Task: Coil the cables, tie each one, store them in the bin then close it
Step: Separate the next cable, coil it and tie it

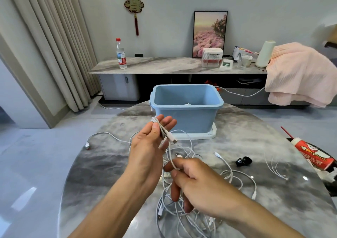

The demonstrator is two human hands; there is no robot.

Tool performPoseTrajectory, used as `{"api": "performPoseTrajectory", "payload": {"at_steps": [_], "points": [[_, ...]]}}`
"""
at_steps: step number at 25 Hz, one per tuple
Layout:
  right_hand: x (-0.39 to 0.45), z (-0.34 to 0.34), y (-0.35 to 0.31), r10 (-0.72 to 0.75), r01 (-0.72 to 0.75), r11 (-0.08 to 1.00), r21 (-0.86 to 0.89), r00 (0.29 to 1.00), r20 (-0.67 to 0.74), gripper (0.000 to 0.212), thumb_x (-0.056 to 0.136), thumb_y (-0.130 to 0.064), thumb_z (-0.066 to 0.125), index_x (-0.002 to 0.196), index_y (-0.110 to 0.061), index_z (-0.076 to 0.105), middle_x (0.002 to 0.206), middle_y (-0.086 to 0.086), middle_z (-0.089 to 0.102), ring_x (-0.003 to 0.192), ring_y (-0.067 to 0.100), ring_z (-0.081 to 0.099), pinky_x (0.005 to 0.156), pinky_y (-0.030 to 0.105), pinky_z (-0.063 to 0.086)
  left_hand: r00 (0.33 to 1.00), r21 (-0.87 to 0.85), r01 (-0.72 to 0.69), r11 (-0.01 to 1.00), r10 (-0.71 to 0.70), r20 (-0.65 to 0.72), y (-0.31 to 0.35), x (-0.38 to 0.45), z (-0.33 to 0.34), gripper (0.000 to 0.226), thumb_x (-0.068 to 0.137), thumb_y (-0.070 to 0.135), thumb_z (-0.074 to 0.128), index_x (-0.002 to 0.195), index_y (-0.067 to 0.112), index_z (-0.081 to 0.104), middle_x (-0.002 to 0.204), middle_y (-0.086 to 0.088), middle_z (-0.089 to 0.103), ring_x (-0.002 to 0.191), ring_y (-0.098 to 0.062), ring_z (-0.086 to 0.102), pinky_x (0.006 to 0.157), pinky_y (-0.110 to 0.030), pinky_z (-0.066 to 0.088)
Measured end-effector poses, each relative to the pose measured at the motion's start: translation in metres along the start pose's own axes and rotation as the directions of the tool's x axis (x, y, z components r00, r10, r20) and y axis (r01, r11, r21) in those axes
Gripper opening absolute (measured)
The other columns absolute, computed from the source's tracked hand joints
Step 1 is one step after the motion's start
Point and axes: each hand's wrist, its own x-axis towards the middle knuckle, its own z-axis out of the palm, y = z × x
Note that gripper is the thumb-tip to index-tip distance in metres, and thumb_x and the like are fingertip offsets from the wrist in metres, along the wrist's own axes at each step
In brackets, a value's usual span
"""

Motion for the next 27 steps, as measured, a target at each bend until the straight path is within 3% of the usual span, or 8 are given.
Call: {"api": "performPoseTrajectory", "payload": {"at_steps": [4, 7, 9, 11, 15, 20, 24, 27], "points": [[0.004, 0.010, 0.015, 0.070, -0.070, 0.998, -0.005, 0.996, 0.046, 0.021, 0.105, -0.031, 0.040, 0.101, -0.024, 0.059, 0.065, 0.000, 0.066, 0.052, 0.012, 0.054, 0.058, 0.030, 0.048, 0.987, -0.192, 0.154, 0.969, -0.159, -0.011, 0.009, 0.008, -0.009, 0.025, 0.102, 0.011, 0.038, 0.108, 0.008, 0.062, 0.096, -0.002, 0.073, 0.086, -0.006, 0.072, 0.086, -0.036, 0.046], [-0.002, 0.007, 0.007, -0.086, 0.050, 0.942, -0.333, 0.992, -0.094, 0.024, 0.103, -0.038, 0.041, 0.089, -0.021, 0.049, 0.079, 0.003, 0.067, 0.075, 0.021, 0.063, 0.073, 0.037, 0.051, 1.000, 0.127, 0.015, 0.992, -0.015, -0.009, 0.010, 0.012, -0.013, 0.024, 0.102, 0.007, 0.040, 0.111, 0.005, 0.062, 0.084, 0.000, 0.069, 0.077, -0.009, 0.070, 0.082, -0.033, 0.049], [-0.013, -0.001, -0.011, -0.207, 0.109, 0.821, -0.560, 0.972, -0.115, 0.023, 0.103, -0.038, 0.039, 0.085, -0.025, 0.041, 0.090, 0.003, 0.065, 0.087, 0.028, 0.060, 0.073, 0.037, 0.044, 0.957, 0.578, -0.288, 0.764, 0.231, 0.173, 0.004, 0.007, -0.015, 0.020, 0.101, 0.009, 0.046, 0.109, 0.008, 0.064, 0.081, 0.004, 0.069, 0.079, -0.011, 0.070, 0.081, -0.028, 0.050], [-0.017, -0.020, -0.022, -0.366, 0.172, 0.701, -0.692, 0.920, -0.142, 0.023, 0.101, -0.043, 0.040, 0.085, -0.027, 0.045, 0.086, 0.000, 0.066, 0.083, 0.028, 0.061, 0.067, 0.036, 0.042, 0.879, 0.732, -0.476, 0.488, 0.224, 0.422, -0.002, 0.002, -0.015, 0.022, 0.098, 0.019, 0.048, 0.105, 0.008, 0.066, 0.081, 0.004, 0.068, 0.079, -0.013, 0.065, 0.078, -0.030, 0.050], [-0.010, -0.083, -0.007, -0.611, 0.320, 0.712, -0.625, 0.721, -0.328, 0.036, 0.082, -0.063, 0.059, 0.075, -0.029, 0.069, 0.055, -0.012, 0.054, 0.053, 0.012, 0.051, 0.051, 0.036, 0.044, 0.837, 0.616, -0.333, 0.714, -0.077, 0.542, 0.012, -0.005, -0.010, 0.032, 0.097, 0.024, 0.043, 0.092, 0.006, 0.069, 0.074, -0.010, 0.062, 0.069, -0.017, 0.055, 0.071, -0.033, 0.042], [-0.003, -0.097, 0.006, -0.771, 0.460, 0.534, -0.709, 0.609, -0.186, 0.029, 0.087, -0.048, 0.068, 0.076, -0.021, 0.073, 0.061, -0.013, 0.050, 0.055, 0.010, 0.045, 0.049, 0.036, 0.042, 0.784, 0.598, -0.270, 0.755, -0.188, 0.591, 0.004, -0.014, -0.001, 0.040, 0.096, 0.027, 0.040, 0.099, 0.000, 0.069, 0.069, -0.004, 0.055, 0.065, -0.018, 0.050, 0.066, -0.033, 0.039], [0.019, -0.087, 0.025, -0.589, 0.510, 0.808, -0.296, 0.710, -0.385, 0.043, 0.090, -0.060, 0.057, 0.081, -0.021, 0.072, 0.053, -0.002, 0.053, 0.049, 0.016, 0.046, 0.047, 0.033, 0.037, 0.776, 0.298, -0.056, 0.953, -0.146, 0.613, 0.012, -0.018, 0.004, 0.034, 0.094, 0.022, 0.042, 0.091, 0.002, 0.069, 0.064, -0.003, 0.045, 0.057, -0.013, 0.040, 0.062, -0.021, 0.038], [0.024, -0.050, 0.042, -0.380, 0.393, 0.919, -0.040, 0.851, -0.364, 0.046, 0.095, -0.062, 0.045, 0.080, -0.023, 0.064, 0.051, -0.005, 0.041, 0.048, 0.008, 0.037, 0.049, 0.028, 0.029, 0.839, 0.025, 0.061, 0.998, -0.065, 0.540, 0.020, -0.022, 0.006, 0.031, 0.095, 0.018, 0.042, 0.090, 0.005, 0.070, 0.065, 0.000, 0.046, 0.055, -0.012, 0.043, 0.092, -0.041, 0.034]]}}
